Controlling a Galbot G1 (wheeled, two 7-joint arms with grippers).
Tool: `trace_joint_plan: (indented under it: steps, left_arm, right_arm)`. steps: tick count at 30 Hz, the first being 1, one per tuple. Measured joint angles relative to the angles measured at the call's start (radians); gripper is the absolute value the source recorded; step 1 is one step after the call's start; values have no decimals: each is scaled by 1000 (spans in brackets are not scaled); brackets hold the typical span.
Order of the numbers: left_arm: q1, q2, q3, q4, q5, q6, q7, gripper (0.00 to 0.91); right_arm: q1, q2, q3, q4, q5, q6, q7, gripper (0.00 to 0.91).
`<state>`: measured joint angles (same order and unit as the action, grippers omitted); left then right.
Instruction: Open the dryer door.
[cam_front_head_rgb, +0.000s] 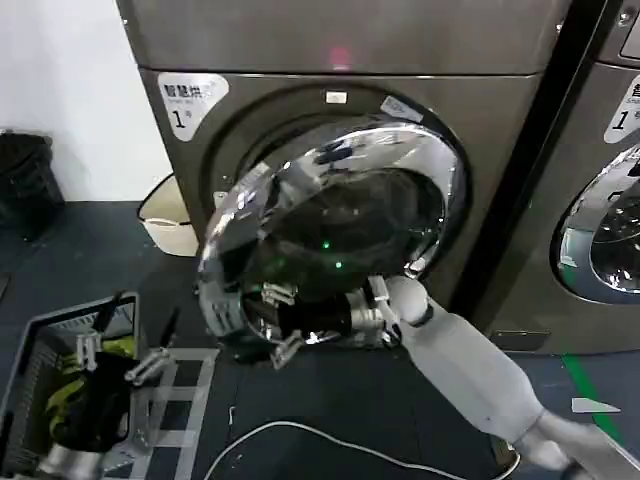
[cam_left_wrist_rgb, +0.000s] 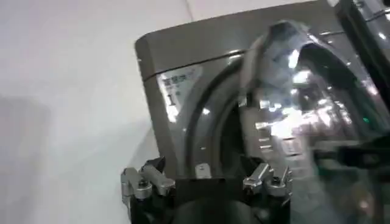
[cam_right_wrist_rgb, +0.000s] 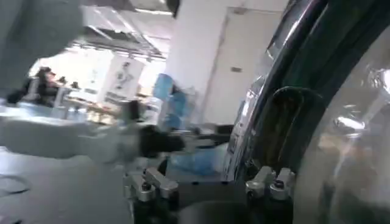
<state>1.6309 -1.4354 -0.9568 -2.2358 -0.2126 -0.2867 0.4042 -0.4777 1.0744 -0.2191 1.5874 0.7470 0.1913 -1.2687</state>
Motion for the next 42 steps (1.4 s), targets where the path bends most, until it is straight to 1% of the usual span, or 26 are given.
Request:
trace_joint_plan:
  steps: [5,10,16,20,24,31,35,40,42]
  left_arm:
    - [-28,36,-16,19,-2,15,3,907]
    - [-47,62,5,29,-2,28,10,907]
    - [-79,99,50,40,22,54,25,907]
    - [-103,134,100,55,66,53,38,907]
    - [-132,175,168,75,110,50,46,907]
    - [-212,236,291,114,122,70,53,907]
    - [-256,264,353,131,122,71,66,907]
    - [-308,297,418,148,90,65,74,907]
    - [-325,311,443,154,85,61,80,907]
  right_arm:
    - [-53,-62,47,89,27,-41,-97,907]
    - [-112,-111,107,151,24,-48,-180,907]
    - [-201,-148,192,206,25,-18,-193,907]
    - [-267,-156,259,232,24,-6,-193,907]
    - [-336,-167,342,236,22,3,-194,907]
    - [-463,-158,535,212,29,21,-190,907]
    - [-562,-143,682,216,30,48,-170,907]
    - [-738,-94,920,242,27,117,-106,907]
    - [-814,-65,1021,253,-5,154,-53,907]
